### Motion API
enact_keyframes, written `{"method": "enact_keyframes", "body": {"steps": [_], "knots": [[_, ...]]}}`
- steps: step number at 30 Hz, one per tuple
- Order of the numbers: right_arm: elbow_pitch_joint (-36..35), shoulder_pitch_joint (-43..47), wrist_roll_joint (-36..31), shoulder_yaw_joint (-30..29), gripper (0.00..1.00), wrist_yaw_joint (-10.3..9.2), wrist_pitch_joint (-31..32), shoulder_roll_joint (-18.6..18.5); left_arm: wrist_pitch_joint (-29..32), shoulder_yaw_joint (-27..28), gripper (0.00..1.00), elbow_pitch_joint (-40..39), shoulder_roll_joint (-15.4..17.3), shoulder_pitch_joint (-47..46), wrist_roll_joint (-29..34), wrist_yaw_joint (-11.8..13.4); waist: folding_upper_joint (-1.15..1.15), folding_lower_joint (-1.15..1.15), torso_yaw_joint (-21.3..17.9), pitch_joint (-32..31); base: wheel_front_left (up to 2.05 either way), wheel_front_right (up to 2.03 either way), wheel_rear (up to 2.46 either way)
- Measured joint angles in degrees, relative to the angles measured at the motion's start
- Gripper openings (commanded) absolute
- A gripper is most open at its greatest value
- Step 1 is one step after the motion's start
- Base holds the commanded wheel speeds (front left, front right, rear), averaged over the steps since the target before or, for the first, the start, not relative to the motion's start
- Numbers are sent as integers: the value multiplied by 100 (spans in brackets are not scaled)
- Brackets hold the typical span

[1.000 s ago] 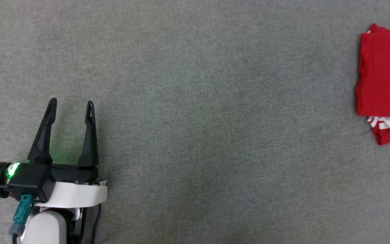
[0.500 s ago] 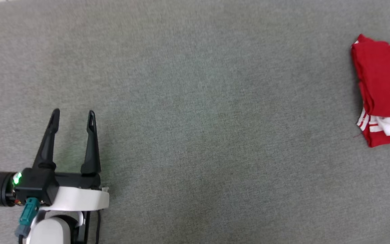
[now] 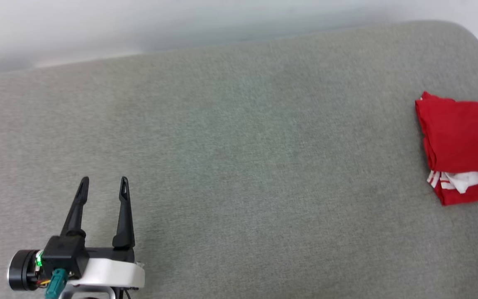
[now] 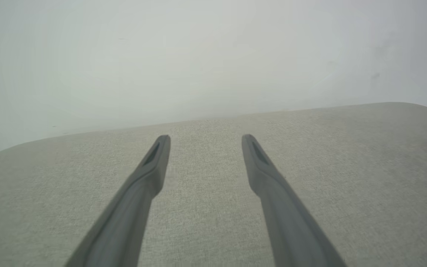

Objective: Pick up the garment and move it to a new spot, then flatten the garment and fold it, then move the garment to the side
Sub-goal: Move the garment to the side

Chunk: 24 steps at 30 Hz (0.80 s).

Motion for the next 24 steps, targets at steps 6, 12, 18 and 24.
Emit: {"method": "enact_keyframes", "body": {"steps": [6, 12, 18, 24], "knots": [[-458, 736, 56, 286, 100, 0, -745, 721, 0, -74, 100, 90, -25, 210, -27, 92, 0, 0, 243, -404, 0, 0, 0], [-704, 1513, -21, 505, 100, 0, -879, 1249, 0, -199, 100, 174, -40, 350, -54, 162, 0, 0, 505, -733, 0, 0, 0], [-736, 2192, -7, 679, 100, 0, -892, 1590, 0, -287, 100, 256, -46, 493, -85, 218, 0, -1, 710, -990, 0, 0, 0], [-765, 2870, 48, 537, 100, 0, -895, 1856, 0, -327, 100, 382, -47, 592, -93, 243, 0, -1, 855, -1199, 0, 0, 0]]}}
